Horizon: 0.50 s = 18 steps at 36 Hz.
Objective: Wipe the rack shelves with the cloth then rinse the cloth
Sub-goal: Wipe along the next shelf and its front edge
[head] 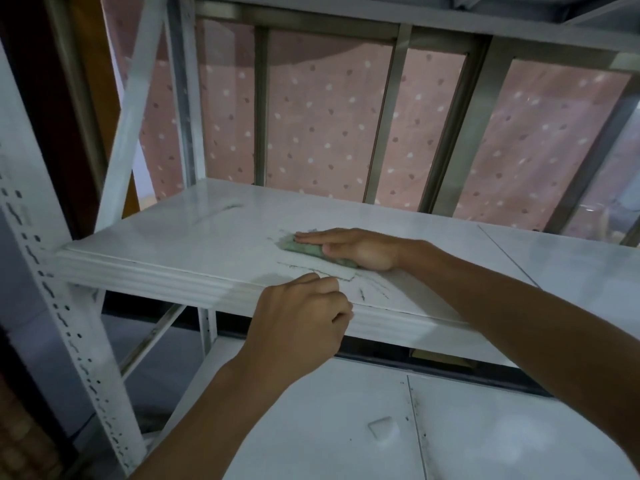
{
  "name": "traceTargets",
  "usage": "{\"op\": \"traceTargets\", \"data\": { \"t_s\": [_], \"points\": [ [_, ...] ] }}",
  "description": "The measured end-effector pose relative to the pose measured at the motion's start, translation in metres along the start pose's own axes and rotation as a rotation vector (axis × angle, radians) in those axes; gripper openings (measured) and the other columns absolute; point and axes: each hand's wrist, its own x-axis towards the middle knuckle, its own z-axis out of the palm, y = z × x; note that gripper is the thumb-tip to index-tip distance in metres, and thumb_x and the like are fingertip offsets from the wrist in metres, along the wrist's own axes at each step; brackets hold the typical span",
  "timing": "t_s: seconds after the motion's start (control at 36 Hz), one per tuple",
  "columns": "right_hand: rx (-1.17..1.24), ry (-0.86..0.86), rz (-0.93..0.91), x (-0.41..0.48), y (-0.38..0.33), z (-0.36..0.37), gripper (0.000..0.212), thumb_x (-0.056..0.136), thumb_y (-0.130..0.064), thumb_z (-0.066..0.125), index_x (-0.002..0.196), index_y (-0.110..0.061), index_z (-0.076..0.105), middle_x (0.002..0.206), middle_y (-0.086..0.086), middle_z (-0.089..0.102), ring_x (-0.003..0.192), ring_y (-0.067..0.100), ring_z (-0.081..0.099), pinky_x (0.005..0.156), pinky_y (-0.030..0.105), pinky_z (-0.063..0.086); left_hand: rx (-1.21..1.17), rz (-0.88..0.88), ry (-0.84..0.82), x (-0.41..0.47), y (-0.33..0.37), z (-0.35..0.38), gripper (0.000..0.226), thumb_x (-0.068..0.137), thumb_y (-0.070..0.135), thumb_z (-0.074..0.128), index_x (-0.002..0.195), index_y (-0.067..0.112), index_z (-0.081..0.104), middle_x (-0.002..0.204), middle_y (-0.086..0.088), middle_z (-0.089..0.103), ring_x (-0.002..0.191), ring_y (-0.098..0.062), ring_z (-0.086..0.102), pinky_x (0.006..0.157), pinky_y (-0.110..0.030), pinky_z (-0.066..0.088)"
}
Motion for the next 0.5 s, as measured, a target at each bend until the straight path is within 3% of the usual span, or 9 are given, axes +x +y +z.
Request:
{"op": "traceTargets", "data": {
  "t_s": [0.14,0.19,0.28,0.36,0.5],
  "points": [
    [-0.197,0.013,0.151,0.014,0.006,-0.025,0.046,0.108,-0.026,0.035,0.152,-0.038,0.032,0.159,-0.014,0.029,0.145,0.011,0.028,0.115,0.022,0.017,0.003,-0.009,-0.045,-0.002,0.001,-0.005,0.019,0.081,0.023,0.073,0.062,0.023,0.070,0.066,0.009,0.061,0.059,-0.012,0.057,0.040,-0.032,0.045],
    [-0.254,0.030,0.195,0.021,0.009,-0.031,0.048,0.107,-0.022,0.035,0.152,-0.039,0.033,0.160,-0.011,0.030,0.144,0.016,0.031,0.109,0.023,0.021,-0.010,-0.014,-0.075,-0.005,-0.001,-0.007,0.017,0.083,0.025,0.070,0.066,0.023,0.073,0.070,0.010,0.067,0.063,-0.012,0.062,0.043,-0.033,0.049],
    [-0.247,0.070,0.271,0.031,0.020,-0.033,0.050,0.106,-0.020,0.033,0.152,-0.038,0.033,0.160,-0.005,0.032,0.143,0.022,0.033,0.113,0.031,0.025,-0.090,-0.034,-0.090,-0.010,-0.007,-0.012,0.017,0.089,0.026,0.067,0.076,0.021,0.077,0.084,0.010,0.075,0.076,-0.012,0.072,0.055,-0.033,0.058],
    [-0.243,0.099,0.343,0.040,0.031,-0.037,0.051,0.105,-0.020,0.033,0.154,-0.033,0.032,0.160,-0.001,0.032,0.141,0.025,0.036,0.111,0.034,0.028,-0.081,0.013,-0.030,-0.015,-0.014,-0.020,0.014,0.091,0.024,0.069,0.083,0.020,0.080,0.094,0.010,0.078,0.087,-0.008,0.074,0.069,-0.031,0.060],
    [-0.251,0.104,0.461,0.067,0.039,-0.044,0.048,0.109,-0.028,0.024,0.154,-0.018,0.033,0.157,0.007,0.037,0.137,0.028,0.041,0.107,0.032,0.031,0.146,0.021,0.092,-0.022,-0.042,-0.034,0.009,0.089,0.018,0.073,0.086,0.012,0.078,0.089,0.001,0.076,0.078,-0.018,0.071,0.067,-0.037,0.059]
  ]
}}
